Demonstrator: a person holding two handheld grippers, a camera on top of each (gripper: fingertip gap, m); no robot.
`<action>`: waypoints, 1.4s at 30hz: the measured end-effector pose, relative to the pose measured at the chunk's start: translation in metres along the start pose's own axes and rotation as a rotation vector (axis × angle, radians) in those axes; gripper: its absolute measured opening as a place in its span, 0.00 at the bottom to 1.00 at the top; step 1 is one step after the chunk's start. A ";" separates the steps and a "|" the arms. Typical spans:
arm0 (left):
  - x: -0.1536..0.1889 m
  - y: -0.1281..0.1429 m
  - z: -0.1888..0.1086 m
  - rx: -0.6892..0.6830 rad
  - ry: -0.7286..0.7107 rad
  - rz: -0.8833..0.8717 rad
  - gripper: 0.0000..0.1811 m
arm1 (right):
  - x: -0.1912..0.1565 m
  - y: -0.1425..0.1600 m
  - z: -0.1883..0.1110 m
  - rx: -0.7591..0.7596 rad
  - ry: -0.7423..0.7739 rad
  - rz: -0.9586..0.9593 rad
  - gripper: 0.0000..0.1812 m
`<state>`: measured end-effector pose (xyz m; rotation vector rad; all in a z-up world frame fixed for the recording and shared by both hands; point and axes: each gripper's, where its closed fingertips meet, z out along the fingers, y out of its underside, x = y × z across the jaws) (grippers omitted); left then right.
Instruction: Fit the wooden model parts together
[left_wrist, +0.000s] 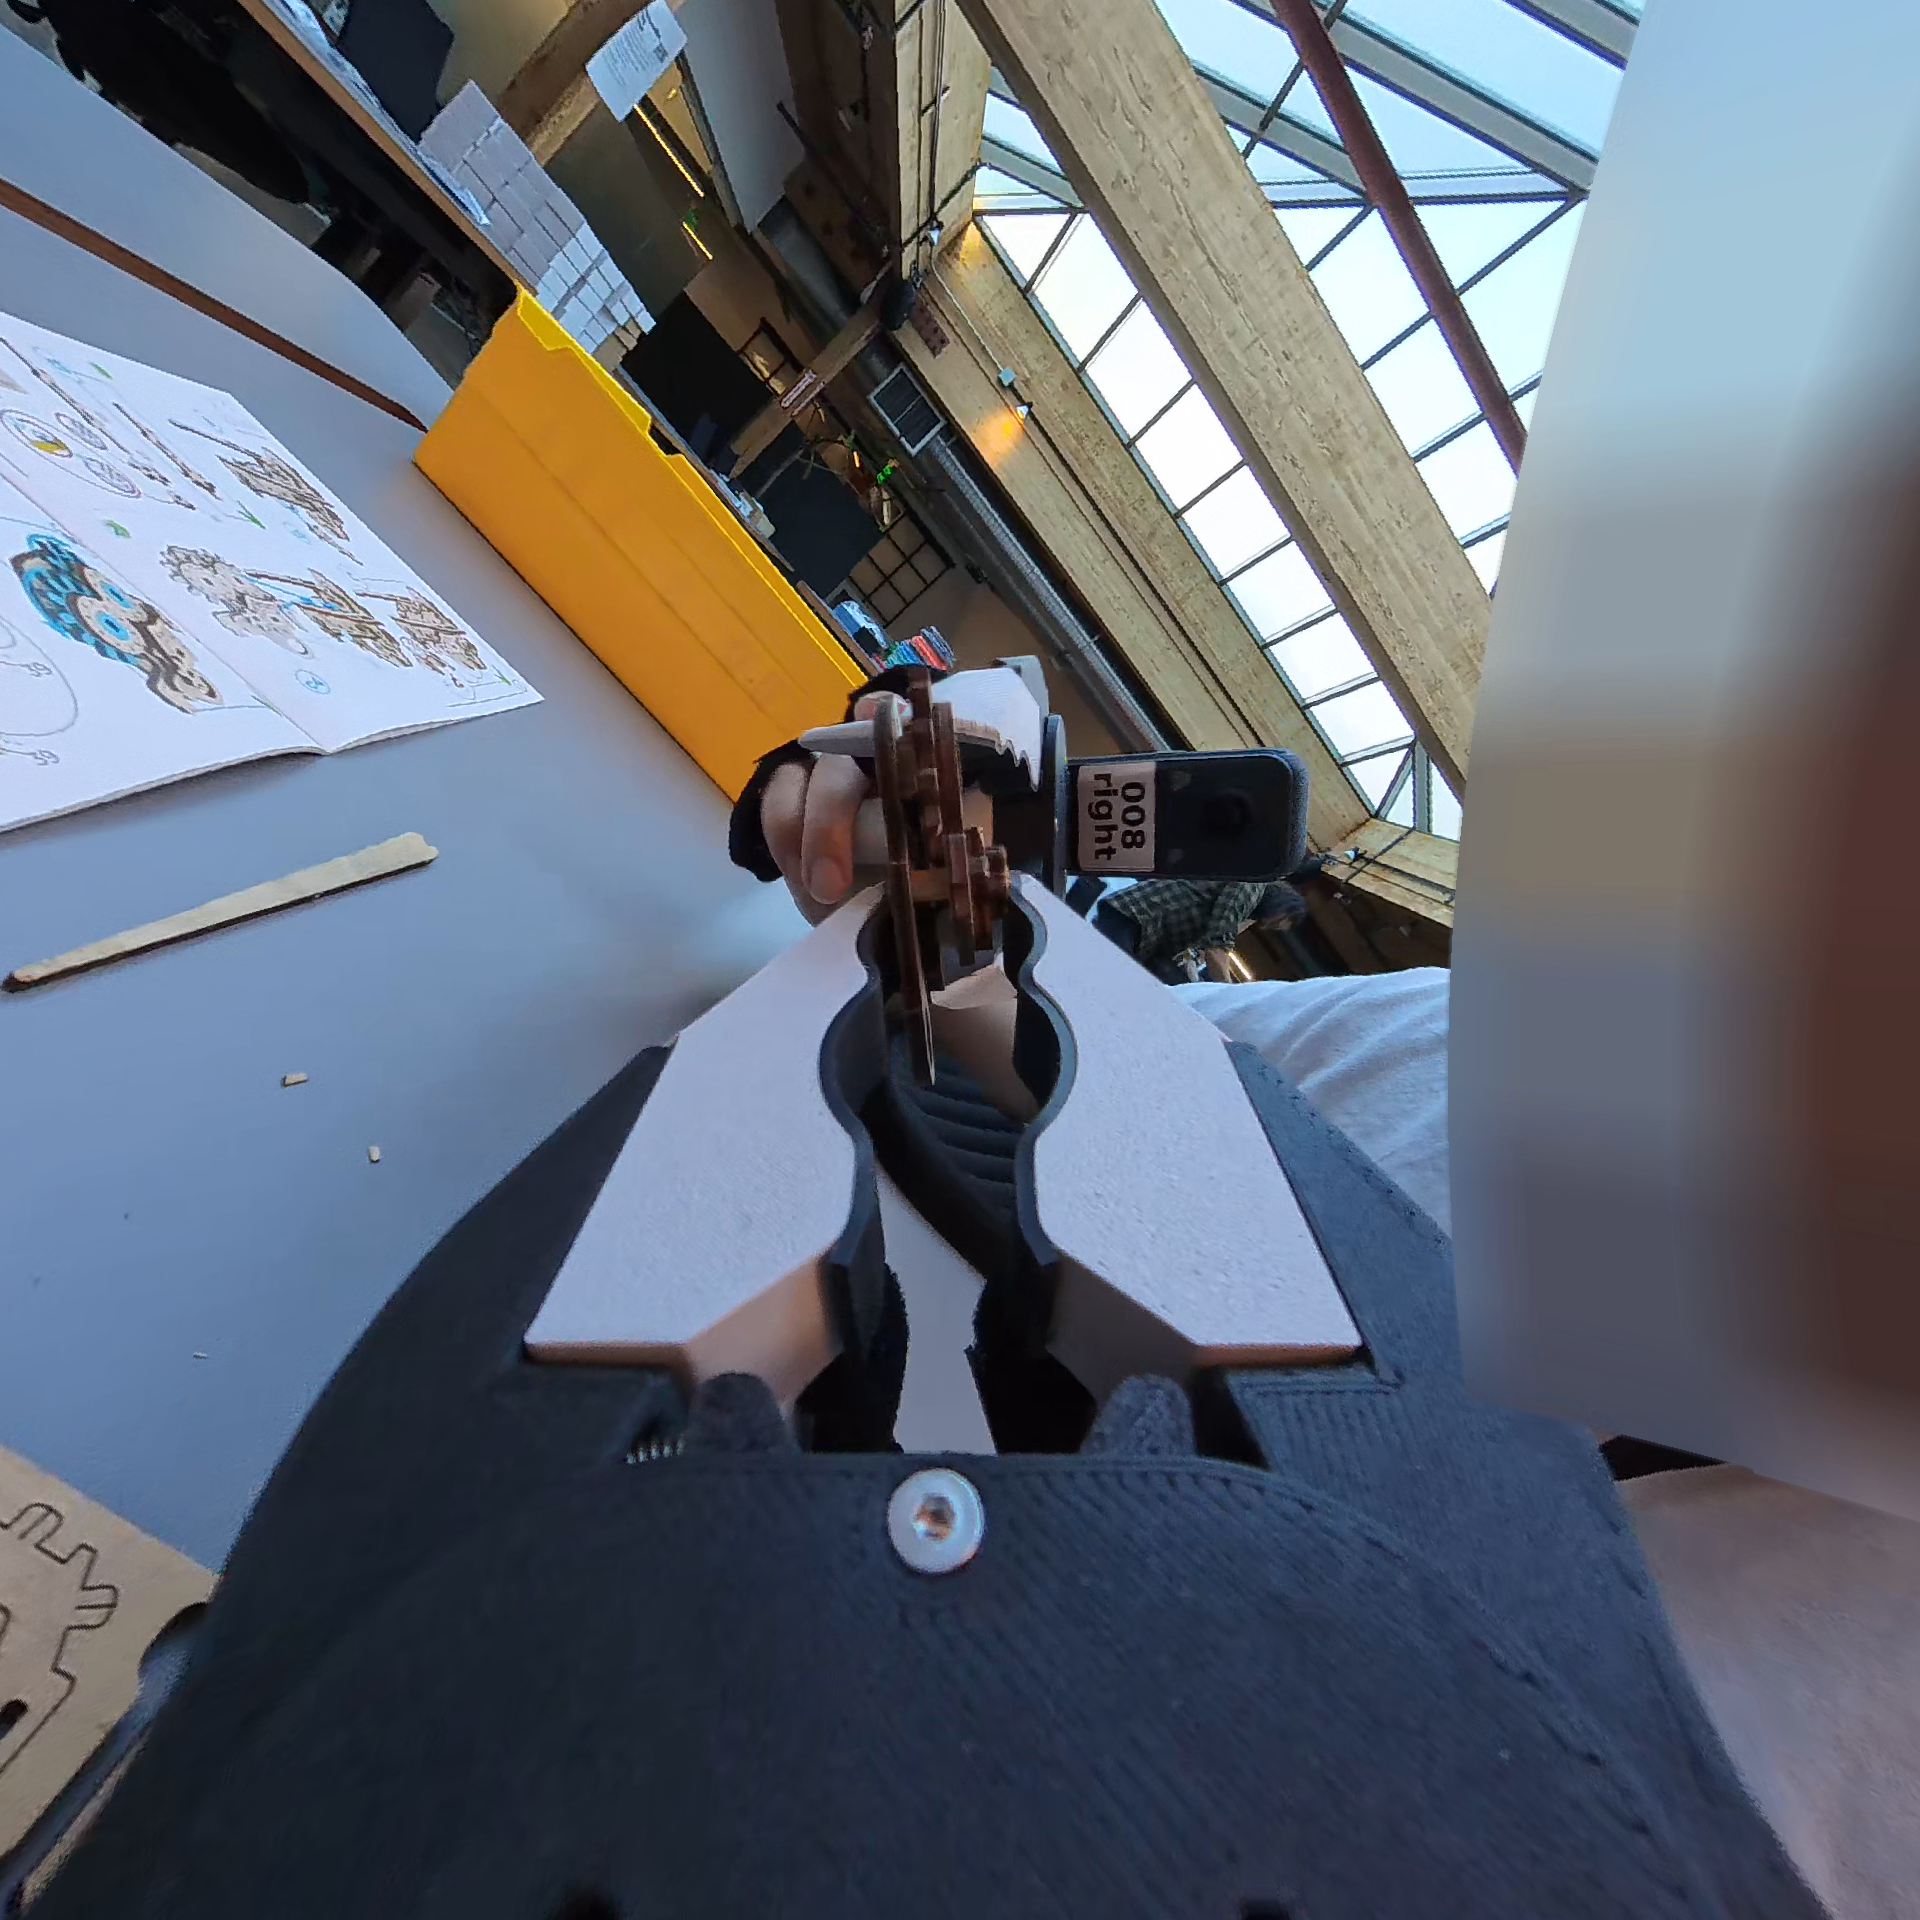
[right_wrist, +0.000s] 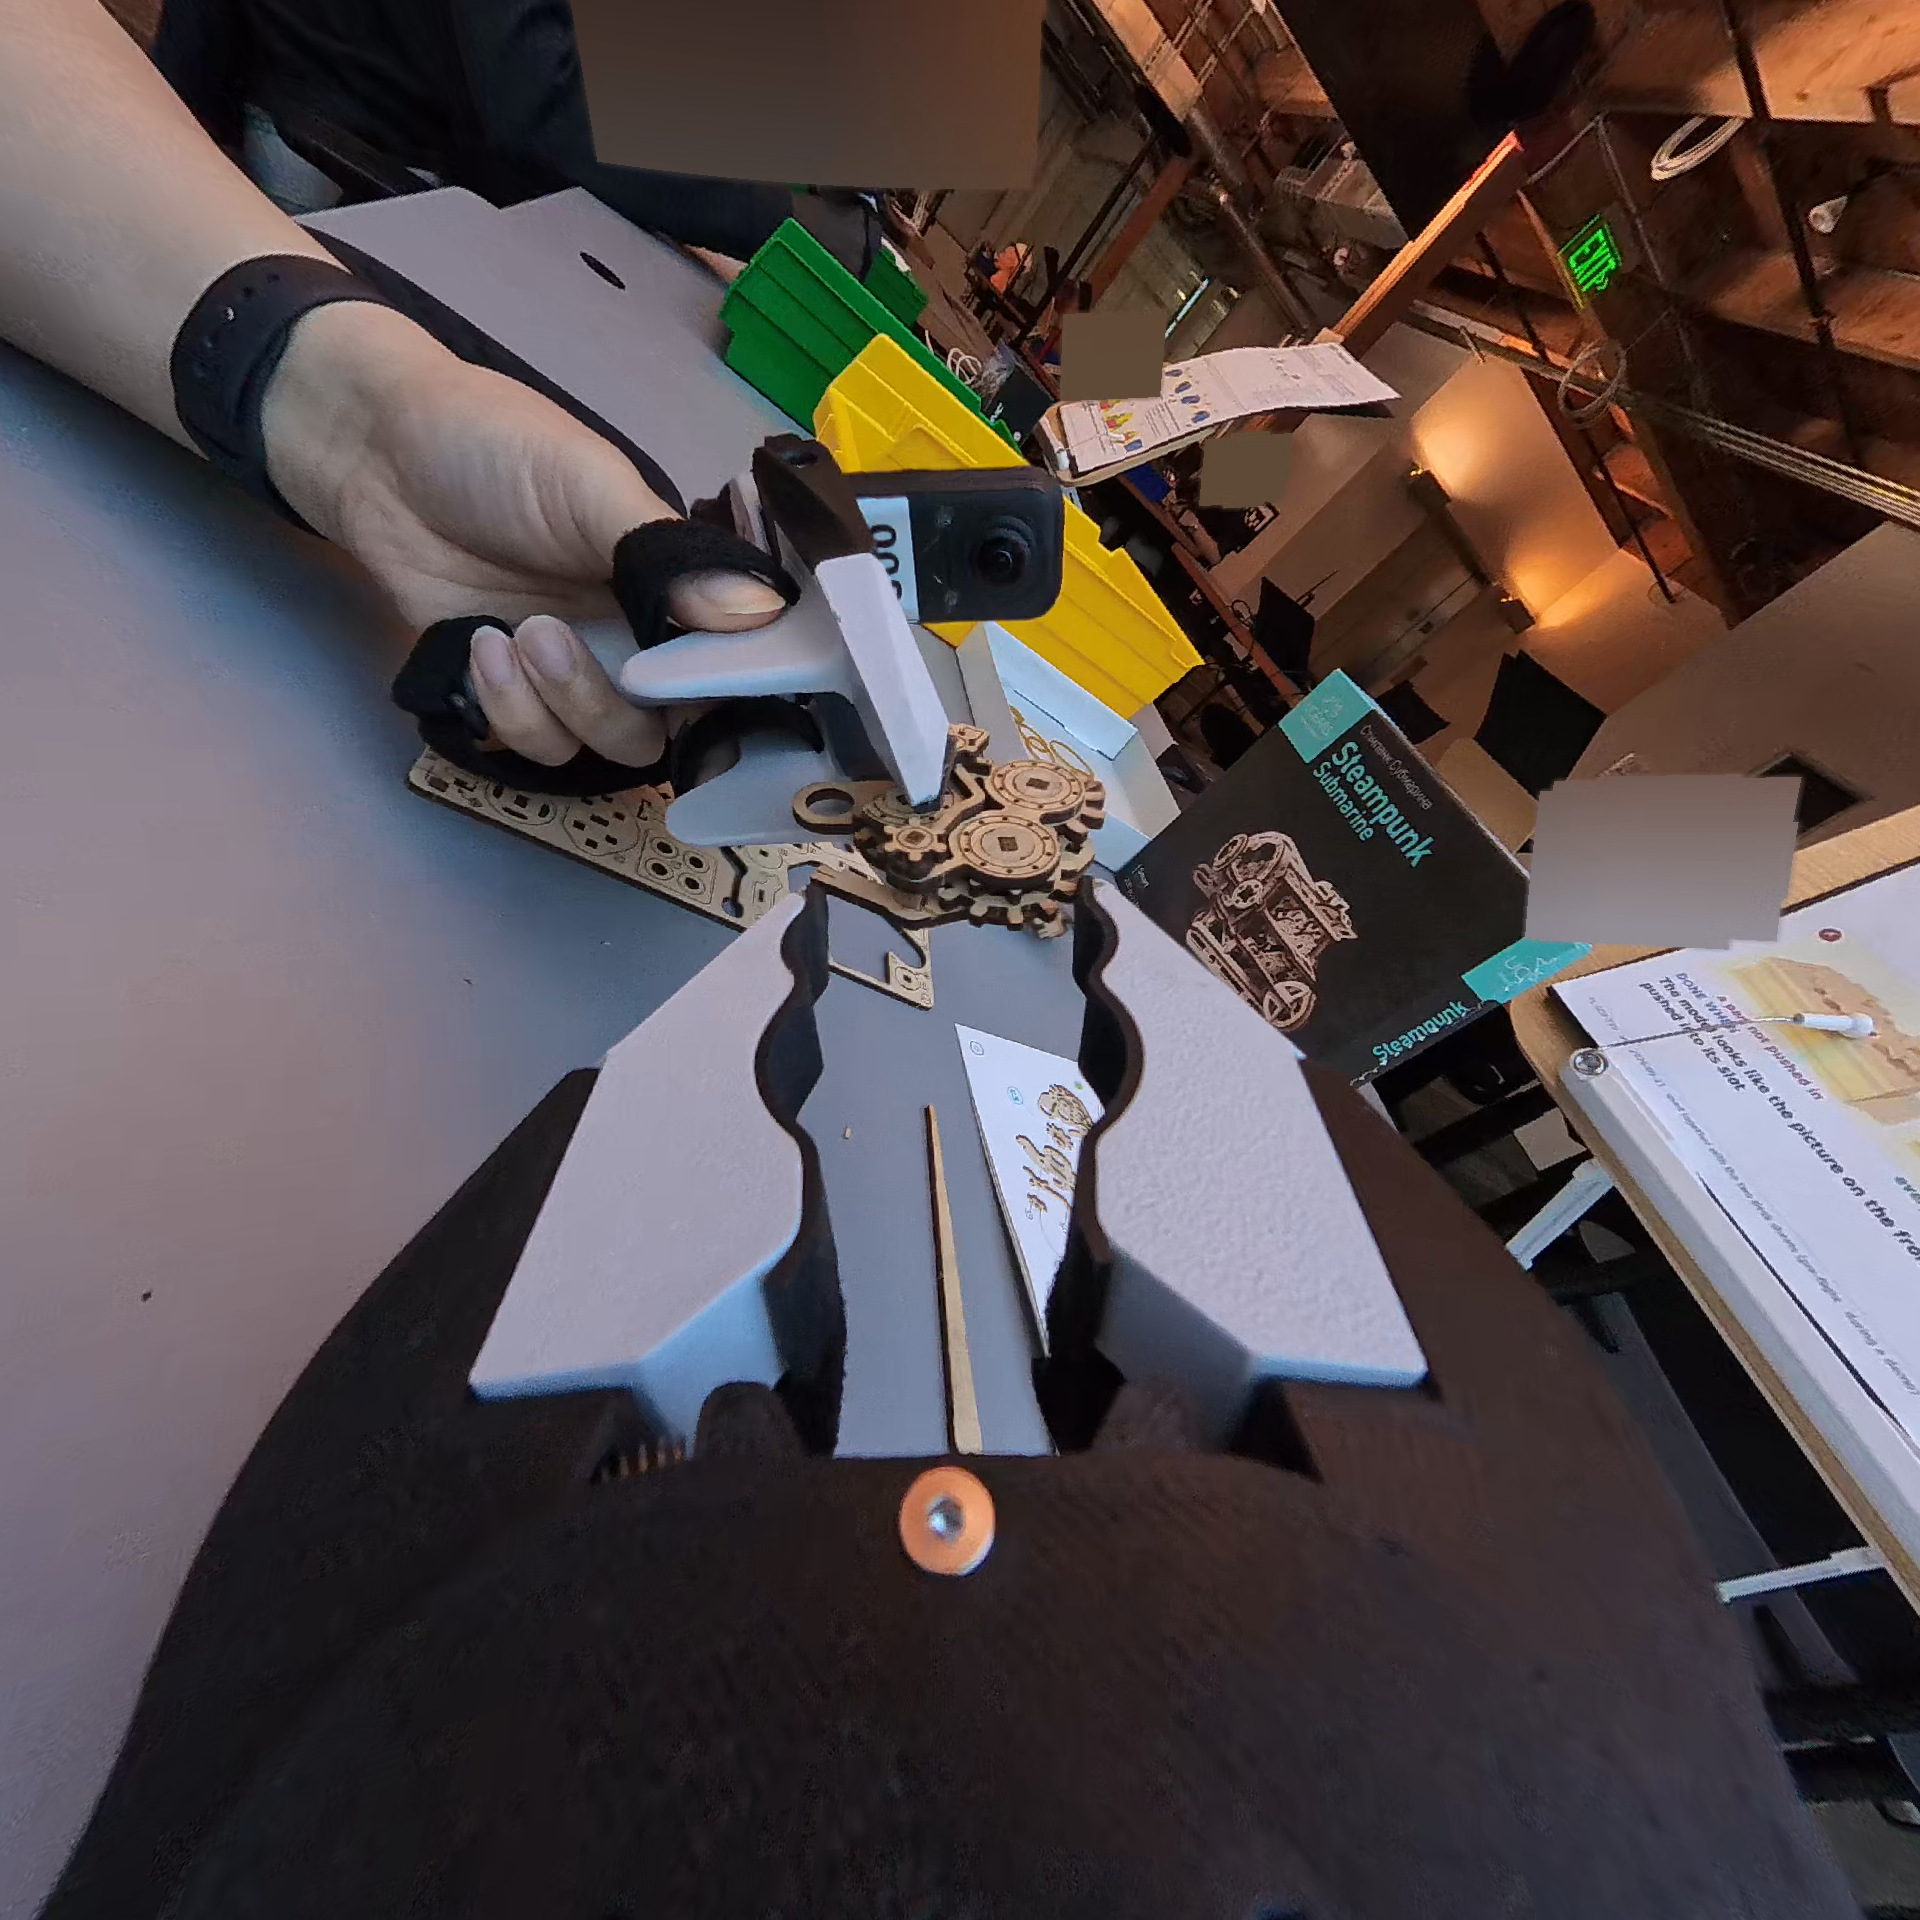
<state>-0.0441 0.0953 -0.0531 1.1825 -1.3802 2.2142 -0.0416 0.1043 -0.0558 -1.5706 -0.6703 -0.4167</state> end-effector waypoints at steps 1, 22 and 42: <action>0.000 0.000 0.000 -0.001 0.001 -0.004 0.09 | -0.001 0.001 0.000 -0.002 -0.011 0.001 0.26; 0.000 -0.003 -0.002 0.019 -0.043 0.054 0.09 | -0.004 -0.002 -0.005 0.012 -0.058 0.015 0.21; 0.021 -0.019 -0.008 0.117 0.110 0.013 0.09 | -0.003 -0.019 0.003 0.036 0.040 -0.027 0.33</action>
